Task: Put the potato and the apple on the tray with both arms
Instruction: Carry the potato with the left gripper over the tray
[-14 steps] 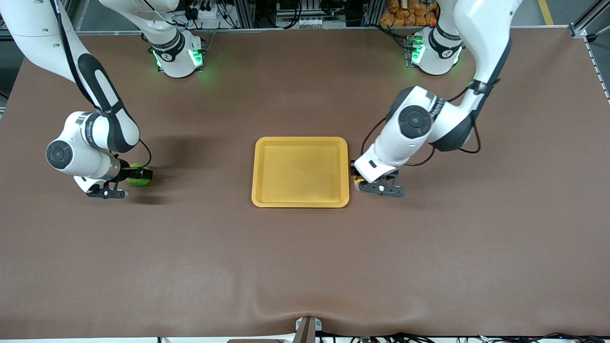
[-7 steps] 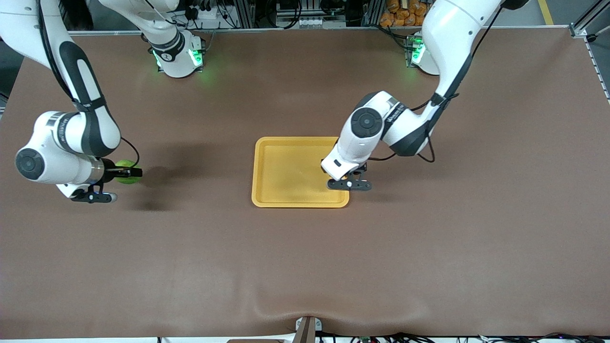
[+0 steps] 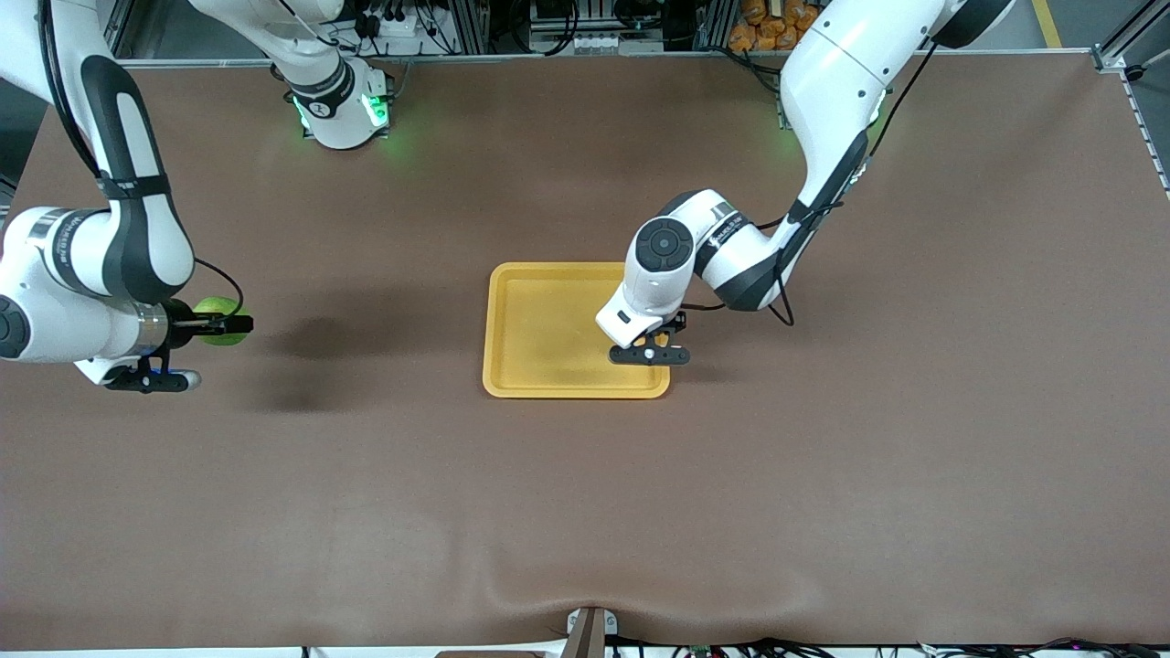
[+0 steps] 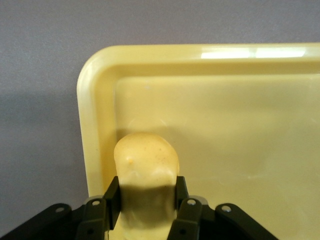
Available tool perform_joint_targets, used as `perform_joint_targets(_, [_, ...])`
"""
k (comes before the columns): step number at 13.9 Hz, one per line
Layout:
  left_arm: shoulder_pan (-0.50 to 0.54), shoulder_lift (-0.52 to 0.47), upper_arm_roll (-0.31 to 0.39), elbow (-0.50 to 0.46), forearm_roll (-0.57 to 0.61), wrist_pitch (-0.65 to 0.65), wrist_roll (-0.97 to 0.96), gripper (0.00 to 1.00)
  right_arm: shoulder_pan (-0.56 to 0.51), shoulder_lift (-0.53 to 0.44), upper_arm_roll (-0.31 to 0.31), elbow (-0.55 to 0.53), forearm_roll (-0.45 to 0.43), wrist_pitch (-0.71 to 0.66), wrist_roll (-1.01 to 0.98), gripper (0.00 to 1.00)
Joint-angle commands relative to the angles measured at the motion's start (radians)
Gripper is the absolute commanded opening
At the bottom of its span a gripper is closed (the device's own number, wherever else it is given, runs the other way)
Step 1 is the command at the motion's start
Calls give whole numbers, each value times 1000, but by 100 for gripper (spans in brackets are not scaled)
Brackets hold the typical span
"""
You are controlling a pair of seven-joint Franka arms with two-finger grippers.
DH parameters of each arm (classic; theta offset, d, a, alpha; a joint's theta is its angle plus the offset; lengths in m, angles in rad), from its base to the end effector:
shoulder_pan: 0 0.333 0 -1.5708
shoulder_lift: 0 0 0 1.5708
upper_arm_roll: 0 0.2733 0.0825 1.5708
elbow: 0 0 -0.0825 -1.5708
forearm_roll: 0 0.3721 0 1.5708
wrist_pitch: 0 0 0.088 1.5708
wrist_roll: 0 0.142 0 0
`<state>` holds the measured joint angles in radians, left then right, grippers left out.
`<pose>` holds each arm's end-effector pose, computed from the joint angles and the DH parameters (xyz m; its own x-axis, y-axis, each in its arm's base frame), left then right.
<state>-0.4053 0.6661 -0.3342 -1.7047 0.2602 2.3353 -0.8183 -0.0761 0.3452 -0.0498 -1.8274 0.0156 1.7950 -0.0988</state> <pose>0.4866 -0.4181 0.1623 0.9994 -0.0340 -0.0032 -0.0339 -0.9992 0.0192 0.5489 -0.0673 0.2554 0.9299 -0.0252 -0.3668 -0.0399 -0.9987 -0.0324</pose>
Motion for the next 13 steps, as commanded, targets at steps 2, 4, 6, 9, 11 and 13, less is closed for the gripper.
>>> perform_joint_targets(2, [-13,15,9,27,30,-22,-27,8,21,-31,5,36,3,-51,19,0])
perform_joint_targets(4, [-13,15,11,28,30,-22,-27,16,47,-55,5,37,26,-78,21,0])
perform_joint_targets(6, [-13,20,11,27,30,-22,-30,81,73,-63,5,37,44,-92,66,0])
perform_joint_targets(9, [-9,18,11,27,31,-24,-33,100,104,-68,7,40,52,-111,111,0])
perform_joint_targets(11, [-1,-2,11,30,30,-51,-33,100,130,-77,10,39,84,-115,154,0])
perform_joint_targets(13, [6,-35,11,37,28,-92,-33,100,156,-77,13,37,90,-114,195,0])
